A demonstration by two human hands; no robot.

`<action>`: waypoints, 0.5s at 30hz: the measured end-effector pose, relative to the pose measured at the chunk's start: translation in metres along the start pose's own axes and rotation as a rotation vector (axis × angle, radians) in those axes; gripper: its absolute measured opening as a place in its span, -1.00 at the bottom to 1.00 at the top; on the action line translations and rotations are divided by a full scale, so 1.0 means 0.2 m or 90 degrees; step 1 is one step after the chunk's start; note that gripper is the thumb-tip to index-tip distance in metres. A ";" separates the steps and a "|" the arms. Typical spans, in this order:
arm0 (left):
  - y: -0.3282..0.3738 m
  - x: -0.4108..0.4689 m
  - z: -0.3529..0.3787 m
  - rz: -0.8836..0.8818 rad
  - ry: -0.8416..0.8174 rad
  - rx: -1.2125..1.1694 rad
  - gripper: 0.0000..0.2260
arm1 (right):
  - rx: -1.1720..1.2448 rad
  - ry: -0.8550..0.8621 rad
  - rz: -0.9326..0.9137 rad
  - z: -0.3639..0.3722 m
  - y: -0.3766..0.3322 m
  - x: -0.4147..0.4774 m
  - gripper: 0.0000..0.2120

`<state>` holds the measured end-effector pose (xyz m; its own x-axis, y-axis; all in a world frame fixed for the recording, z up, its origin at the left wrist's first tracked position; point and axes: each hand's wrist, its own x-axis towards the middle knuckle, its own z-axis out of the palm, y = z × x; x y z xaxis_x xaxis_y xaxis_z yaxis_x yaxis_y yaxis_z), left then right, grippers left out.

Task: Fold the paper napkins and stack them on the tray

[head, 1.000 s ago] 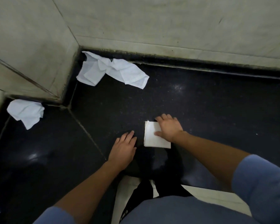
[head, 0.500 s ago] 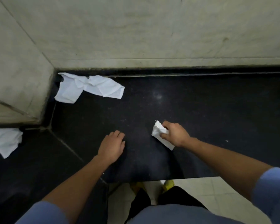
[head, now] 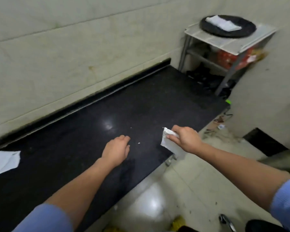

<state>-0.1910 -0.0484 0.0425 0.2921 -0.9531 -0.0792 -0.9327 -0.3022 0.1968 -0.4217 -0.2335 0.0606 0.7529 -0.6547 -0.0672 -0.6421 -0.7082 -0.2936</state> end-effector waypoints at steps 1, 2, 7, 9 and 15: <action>0.14 0.09 0.02 0.021 -0.001 -0.002 -0.77 | -0.004 0.010 0.011 -0.05 0.14 -0.04 -0.66; 0.28 0.18 0.04 0.042 -0.002 -0.007 -0.77 | -0.011 0.016 0.024 -0.10 0.28 -0.07 -0.66; 0.89 0.52 0.07 0.139 -0.009 -0.006 -0.76 | -0.029 0.025 0.099 -0.34 0.85 -0.19 -0.75; 1.08 0.67 0.06 0.185 -0.012 0.009 -0.75 | -0.029 0.026 0.134 -0.43 1.05 -0.20 -0.82; 1.45 1.18 0.03 0.266 -0.009 0.044 -0.73 | 0.030 0.064 0.203 -0.67 1.57 -0.10 -0.89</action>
<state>-0.3940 -0.3599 0.0761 -0.1163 -0.9930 -0.0205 -0.9825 0.1120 0.1487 -0.6583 -0.4774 0.0984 0.4961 -0.8655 -0.0691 -0.8335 -0.4524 -0.3173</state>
